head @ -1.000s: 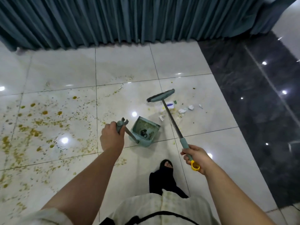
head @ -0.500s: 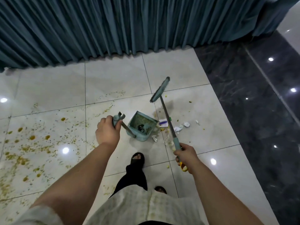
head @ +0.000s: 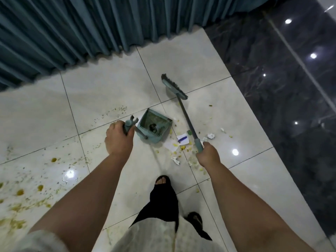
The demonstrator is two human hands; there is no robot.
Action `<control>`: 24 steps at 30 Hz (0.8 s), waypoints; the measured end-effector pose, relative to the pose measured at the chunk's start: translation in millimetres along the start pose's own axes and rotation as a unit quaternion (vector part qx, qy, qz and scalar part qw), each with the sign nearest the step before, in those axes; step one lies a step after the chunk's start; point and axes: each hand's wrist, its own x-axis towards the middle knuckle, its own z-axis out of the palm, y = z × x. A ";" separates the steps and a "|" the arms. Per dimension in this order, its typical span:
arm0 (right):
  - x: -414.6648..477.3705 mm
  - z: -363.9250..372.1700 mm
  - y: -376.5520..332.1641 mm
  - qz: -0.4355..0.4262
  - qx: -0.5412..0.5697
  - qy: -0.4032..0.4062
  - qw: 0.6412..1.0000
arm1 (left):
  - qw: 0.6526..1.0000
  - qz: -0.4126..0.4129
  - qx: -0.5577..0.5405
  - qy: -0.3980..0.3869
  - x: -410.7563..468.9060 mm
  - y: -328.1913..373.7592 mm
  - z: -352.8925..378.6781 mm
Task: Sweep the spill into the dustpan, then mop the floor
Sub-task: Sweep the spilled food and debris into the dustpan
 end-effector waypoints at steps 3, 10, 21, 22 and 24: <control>30.1 16.0 -8.2 0.025 -0.020 -0.007 0.999 | 0.999 0.012 0.027 0.029 33.2 -1.4 3.5; 63.6 41.4 -0.3 0.026 -0.038 -0.023 0.999 | 0.991 0.065 0.103 0.051 63.2 17.5 13.9; 40.9 39.0 -6.5 0.202 0.403 -0.109 0.886 | 0.988 0.080 0.122 0.049 49.4 27.7 22.7; 33.9 37.0 -3.0 0.205 0.392 -0.109 0.890 | 0.988 0.082 0.119 0.044 46.8 28.4 23.2; 20.2 31.1 4.3 0.192 0.341 -0.087 0.916 | 0.990 0.081 0.113 0.035 43.6 29.3 22.9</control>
